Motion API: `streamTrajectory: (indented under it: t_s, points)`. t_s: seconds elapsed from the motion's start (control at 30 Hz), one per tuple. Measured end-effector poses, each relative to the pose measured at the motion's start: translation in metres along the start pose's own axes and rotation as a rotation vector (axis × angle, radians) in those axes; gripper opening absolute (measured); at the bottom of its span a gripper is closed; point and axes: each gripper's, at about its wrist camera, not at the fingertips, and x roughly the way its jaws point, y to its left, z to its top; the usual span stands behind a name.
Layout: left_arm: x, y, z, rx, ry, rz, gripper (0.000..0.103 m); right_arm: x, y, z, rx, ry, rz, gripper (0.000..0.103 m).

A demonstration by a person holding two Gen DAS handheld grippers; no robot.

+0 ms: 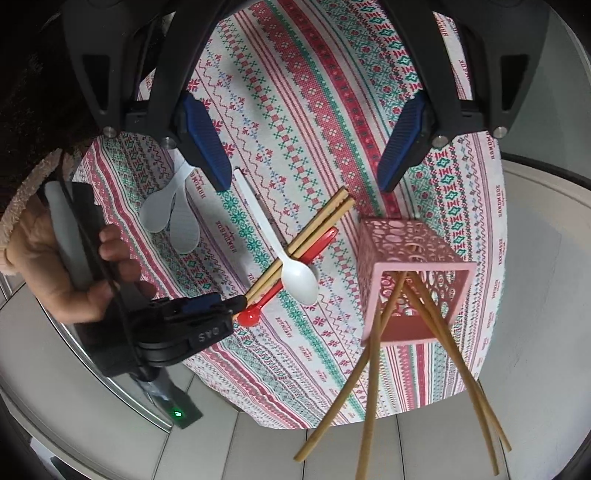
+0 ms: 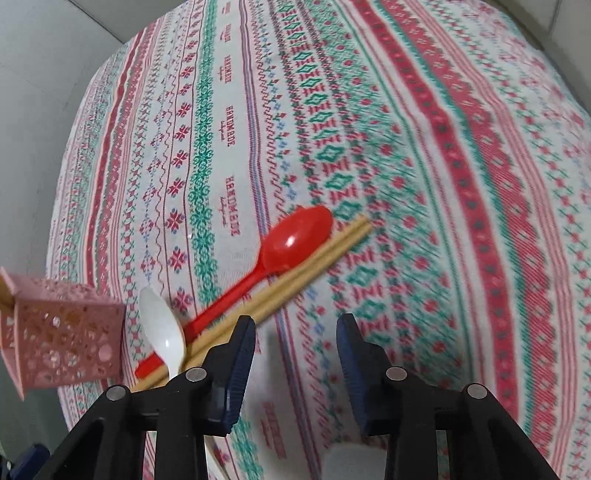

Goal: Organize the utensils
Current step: 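Grasp a loose wooden chopstick beside the red spoon with the right gripper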

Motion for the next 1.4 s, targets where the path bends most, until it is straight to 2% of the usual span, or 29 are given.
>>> streamTrajectory:
  t_s: [0.27, 0.47, 0.67, 0.7, 0.9, 1.07, 1.13, 1.3, 1.4]
  points:
    - [0.001, 0.004, 0.002, -0.005, 0.005, -0.005, 0.081, 0.012, 0.018, 0.011, -0.029, 0.000, -0.119, 0.035]
    - [0.001, 0.005, 0.001, -0.011, 0.007, -0.002, 0.081, 0.017, 0.024, 0.015, -0.038, 0.027, -0.158, 0.033]
    - [0.001, 0.007, 0.002, -0.016, 0.001, -0.001, 0.081, 0.014, 0.013, 0.009, -0.033, 0.070, -0.158, 0.032]
    - [0.001, 0.007, 0.002, -0.018, 0.000, 0.000, 0.081, 0.013, 0.011, 0.007, -0.039, 0.063, -0.170, 0.023]
    - [-0.001, 0.006, 0.002, -0.019, -0.007, -0.002, 0.081, 0.005, 0.002, 0.011, 0.034, 0.049, -0.099, 0.025]
    - [-0.002, 0.007, 0.003, -0.024, -0.010, -0.004, 0.081, 0.012, 0.008, 0.026, 0.042, 0.056, -0.092, 0.025]
    - [-0.002, 0.007, 0.003, -0.025, -0.011, -0.004, 0.081, 0.017, 0.019, 0.025, 0.038, 0.067, -0.109, 0.025]
    - [-0.003, 0.008, 0.003, -0.031, -0.013, -0.001, 0.081, 0.022, 0.042, 0.024, -0.044, 0.016, -0.186, 0.025]
    - [-0.002, 0.008, 0.003, -0.034, -0.006, 0.002, 0.081, 0.028, 0.050, 0.017, -0.083, 0.033, -0.193, 0.025]
